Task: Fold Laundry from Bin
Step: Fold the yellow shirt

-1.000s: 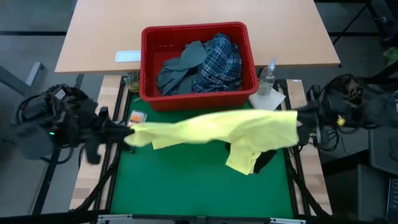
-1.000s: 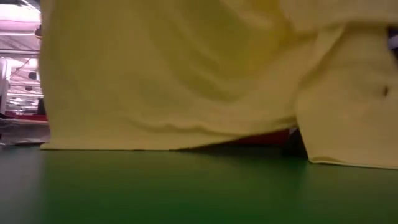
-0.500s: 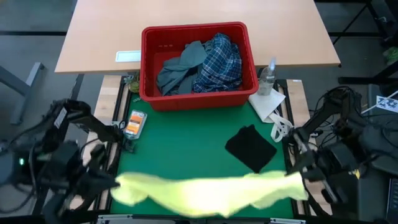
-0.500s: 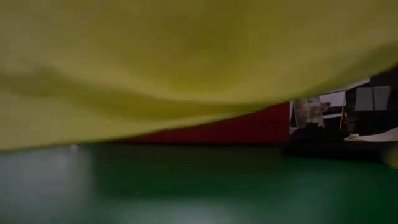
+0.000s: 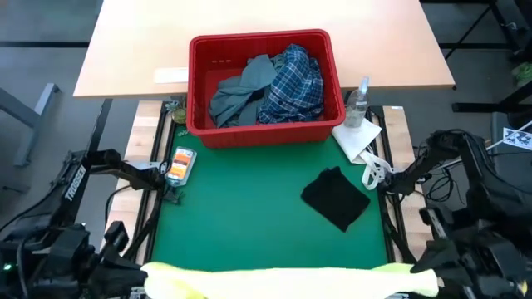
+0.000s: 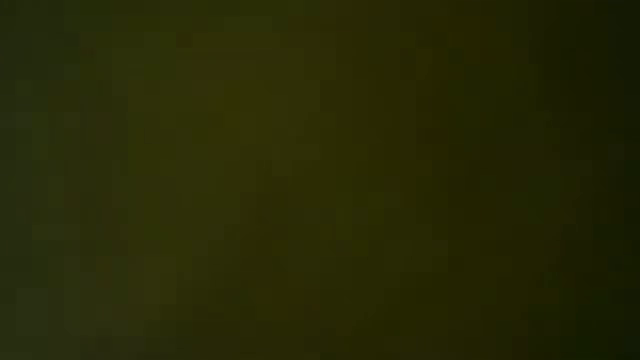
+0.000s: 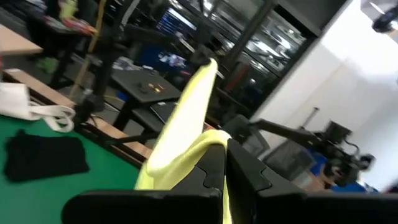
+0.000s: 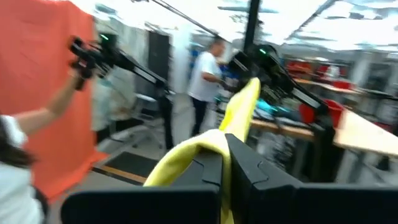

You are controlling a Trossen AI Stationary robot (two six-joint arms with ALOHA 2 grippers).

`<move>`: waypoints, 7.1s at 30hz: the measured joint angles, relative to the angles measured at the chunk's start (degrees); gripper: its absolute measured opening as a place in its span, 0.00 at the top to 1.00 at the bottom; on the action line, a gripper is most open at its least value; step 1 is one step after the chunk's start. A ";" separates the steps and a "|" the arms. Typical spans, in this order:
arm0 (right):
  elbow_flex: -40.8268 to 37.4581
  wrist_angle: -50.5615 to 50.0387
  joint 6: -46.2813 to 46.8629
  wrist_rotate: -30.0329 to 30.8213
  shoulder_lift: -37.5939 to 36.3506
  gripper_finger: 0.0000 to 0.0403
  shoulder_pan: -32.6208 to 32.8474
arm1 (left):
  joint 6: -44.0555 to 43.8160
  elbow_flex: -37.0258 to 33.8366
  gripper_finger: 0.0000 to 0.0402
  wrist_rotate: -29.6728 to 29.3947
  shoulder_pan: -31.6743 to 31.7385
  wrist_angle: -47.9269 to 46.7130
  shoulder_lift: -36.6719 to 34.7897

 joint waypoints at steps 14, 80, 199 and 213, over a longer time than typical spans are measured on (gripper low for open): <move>1.43 -10.96 -1.61 19.64 -0.79 0.99 2.92 | -1.45 0.00 1.00 -9.34 1.31 -9.88 -0.20; 2.95 26.65 -12.12 8.42 10.76 0.99 5.57 | -4.33 -0.20 1.00 -4.07 0.57 13.49 4.62; -53.71 -80.60 50.81 -33.13 -28.40 0.99 -62.71 | -36.11 -47.54 1.00 59.20 47.39 -52.83 5.05; -53.71 -80.60 49.17 -31.98 -28.40 0.99 -62.69 | -36.46 -47.54 1.00 58.73 45.71 -52.10 5.05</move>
